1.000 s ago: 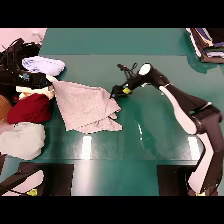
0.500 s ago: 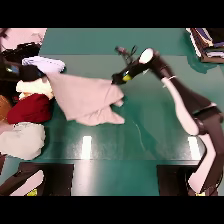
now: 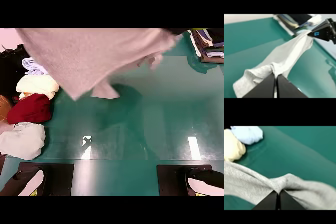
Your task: Fold the shirts.
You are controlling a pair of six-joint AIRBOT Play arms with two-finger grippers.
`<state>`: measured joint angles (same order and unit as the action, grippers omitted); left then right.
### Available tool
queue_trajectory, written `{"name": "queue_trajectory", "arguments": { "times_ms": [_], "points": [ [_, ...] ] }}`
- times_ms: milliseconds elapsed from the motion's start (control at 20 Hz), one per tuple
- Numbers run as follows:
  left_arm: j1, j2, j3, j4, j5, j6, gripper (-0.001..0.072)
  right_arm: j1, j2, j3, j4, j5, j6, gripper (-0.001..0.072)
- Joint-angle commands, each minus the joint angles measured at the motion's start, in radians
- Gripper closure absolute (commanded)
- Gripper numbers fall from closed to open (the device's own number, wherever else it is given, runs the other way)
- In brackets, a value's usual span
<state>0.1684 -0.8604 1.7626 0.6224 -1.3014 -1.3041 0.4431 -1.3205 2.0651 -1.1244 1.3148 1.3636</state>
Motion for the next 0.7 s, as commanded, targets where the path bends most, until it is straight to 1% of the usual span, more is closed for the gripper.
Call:
{"name": "queue_trajectory", "arguments": {
  "times_ms": [0,200,300,500,650],
  "points": [
    [0.0,0.011,0.093,-0.114,-0.036,-0.002,0.0686,-0.006,0.181,-0.007,-0.064,0.031,0.018,0.0701],
    [0.0,0.003,0.053,-0.06,-0.053,-0.003,0.0686,-0.007,0.323,-0.18,-0.163,0.014,0.103,0.0701],
    [0.0,0.003,-0.039,-0.01,-0.053,-0.008,0.0686,-0.006,0.346,-0.302,-0.159,0.012,0.104,0.0701],
    [0.0,0.003,-0.369,0.011,-0.055,-0.005,0.0685,-0.006,0.269,-0.534,-0.149,-0.006,0.113,0.07],
    [0.0,0.003,-0.683,0.097,-0.019,0.004,0.0685,0.017,0.149,-0.657,-0.098,-0.077,0.106,0.07]
  ]
}}
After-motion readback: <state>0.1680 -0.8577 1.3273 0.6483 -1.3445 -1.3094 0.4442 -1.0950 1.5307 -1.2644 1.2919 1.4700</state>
